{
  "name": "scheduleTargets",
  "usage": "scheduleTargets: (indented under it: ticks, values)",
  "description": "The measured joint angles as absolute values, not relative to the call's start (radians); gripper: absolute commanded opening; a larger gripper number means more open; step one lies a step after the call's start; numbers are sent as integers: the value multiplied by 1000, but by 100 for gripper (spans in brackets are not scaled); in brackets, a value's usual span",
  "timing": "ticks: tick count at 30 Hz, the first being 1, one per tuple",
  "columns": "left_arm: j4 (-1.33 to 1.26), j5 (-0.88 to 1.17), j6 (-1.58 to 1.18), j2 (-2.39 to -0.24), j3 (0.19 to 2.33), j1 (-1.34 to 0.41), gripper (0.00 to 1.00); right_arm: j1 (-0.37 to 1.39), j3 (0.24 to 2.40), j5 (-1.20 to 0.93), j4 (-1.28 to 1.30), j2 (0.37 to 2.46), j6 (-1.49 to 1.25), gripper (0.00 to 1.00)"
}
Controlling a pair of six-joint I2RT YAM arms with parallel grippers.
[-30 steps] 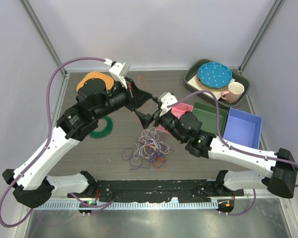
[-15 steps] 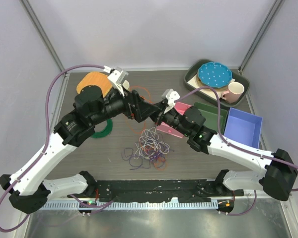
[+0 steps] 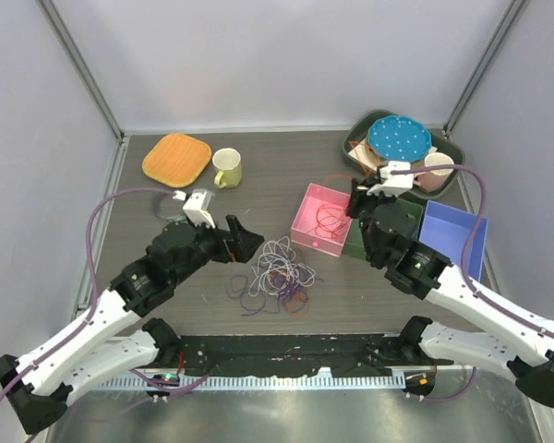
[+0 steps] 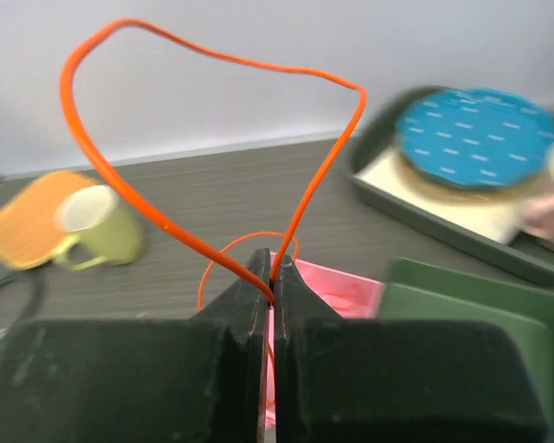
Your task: Untangle the cables
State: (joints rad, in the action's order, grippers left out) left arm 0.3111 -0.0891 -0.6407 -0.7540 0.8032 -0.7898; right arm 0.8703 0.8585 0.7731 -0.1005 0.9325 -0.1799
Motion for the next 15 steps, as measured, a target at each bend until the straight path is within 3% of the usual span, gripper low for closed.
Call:
scheduleTargets:
  ticks: [7,15]
  values:
    - [327,-217,-791,-795,618,-790,100,739,852,1037,97,879,-239,1]
    - [311,-217,-837,-883,617,-790,100,463,785,968,159,992,-342,1]
